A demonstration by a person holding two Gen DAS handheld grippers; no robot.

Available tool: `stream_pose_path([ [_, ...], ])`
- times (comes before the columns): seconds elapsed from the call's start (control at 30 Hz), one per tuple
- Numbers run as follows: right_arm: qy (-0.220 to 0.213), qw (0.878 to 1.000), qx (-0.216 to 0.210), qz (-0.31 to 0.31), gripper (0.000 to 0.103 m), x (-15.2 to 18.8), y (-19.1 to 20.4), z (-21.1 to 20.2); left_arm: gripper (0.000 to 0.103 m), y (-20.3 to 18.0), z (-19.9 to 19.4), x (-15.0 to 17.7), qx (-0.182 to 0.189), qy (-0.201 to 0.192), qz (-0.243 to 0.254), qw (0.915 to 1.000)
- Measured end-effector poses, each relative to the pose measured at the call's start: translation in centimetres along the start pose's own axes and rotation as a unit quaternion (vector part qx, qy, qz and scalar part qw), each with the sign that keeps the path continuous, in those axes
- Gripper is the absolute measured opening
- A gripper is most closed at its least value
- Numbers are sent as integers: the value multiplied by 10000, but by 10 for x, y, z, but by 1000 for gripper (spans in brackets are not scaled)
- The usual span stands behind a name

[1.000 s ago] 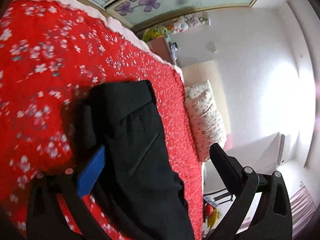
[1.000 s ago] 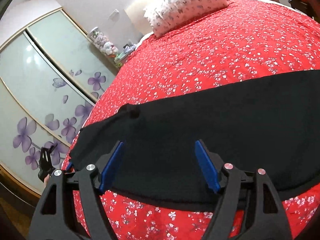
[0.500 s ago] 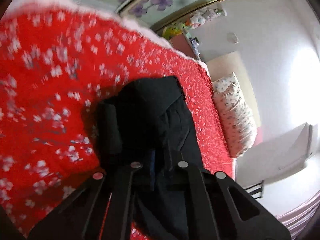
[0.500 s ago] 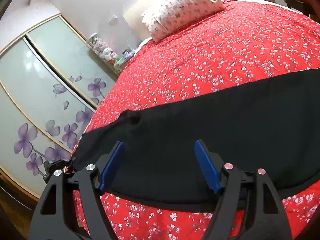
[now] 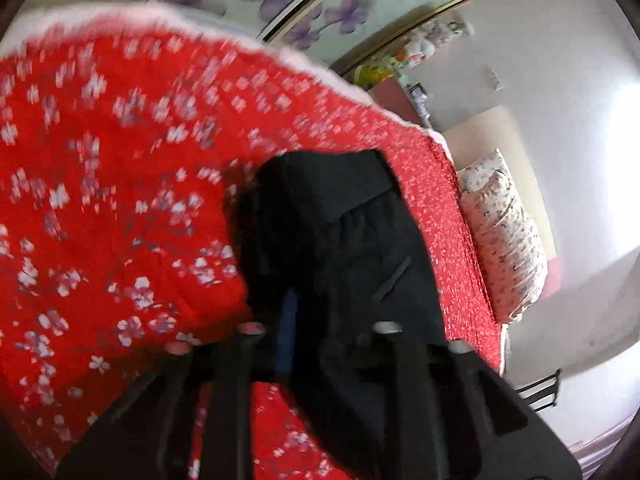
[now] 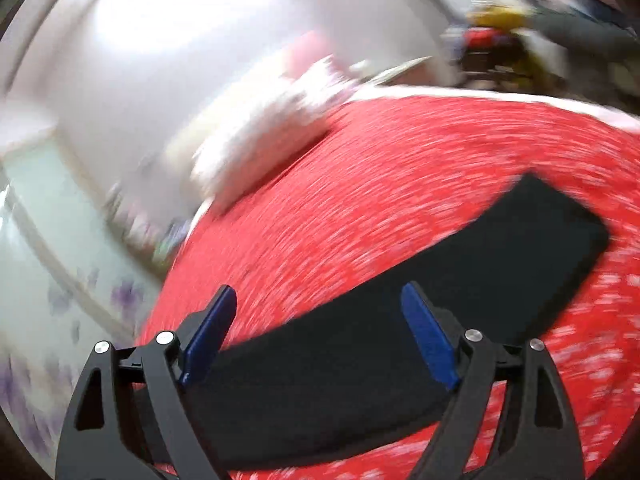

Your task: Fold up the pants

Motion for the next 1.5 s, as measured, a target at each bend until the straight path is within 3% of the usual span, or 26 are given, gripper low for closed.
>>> stream_pose_path([
  [0.07,-272,9964,385,706,86,-22,-50,-13,80,-11,-17,-1,-248,-392,296,9985],
  [0.1,-421,9910,545,1143,85,-32,-83,-22,83,-17,-25,-2,-389,-625,464,9962],
  [0.2,-653,9787,870,1744,77,-43,-143,-40,87,-56,-50,10,-116,-1072,1219,9867],
  [0.27,-696,9723,1070,1957,73,-46,-174,-47,95,-76,-61,24,136,-1186,1569,9804],
  [0.37,-519,9701,966,2166,68,-44,-199,-42,96,-113,-60,58,697,-884,2066,9719],
  [0.5,-263,9765,862,1956,67,-44,-202,-25,96,-144,-44,108,978,-372,2624,9593],
  [0.7,262,9747,1418,1706,66,-30,-207,-2,96,-156,-29,160,959,22,3279,9398],
  [0.83,365,9778,1502,1415,66,-29,-203,8,96,-155,-16,176,911,180,3523,9313],
  [1.1,116,9897,908,1103,66,-37,-180,3,96,-155,-9,184,933,303,3559,9294],
  [1.3,174,9844,1277,1201,66,-33,-192,14,97,-152,-7,185,912,422,3471,9324],
  [1.5,139,9835,1258,1295,66,-37,-194,15,97,-149,-3,182,878,502,3400,9350],
])
Point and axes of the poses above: each gripper's, at about its wrist camera, not at the fingertips, and z roughly the way its jaws point, y to its left, x to its underside, the point moved 8 cm from there along z, roughly the way its jaws point, and after that the axes turned 1 degree about -y, right-handed, at the moved point
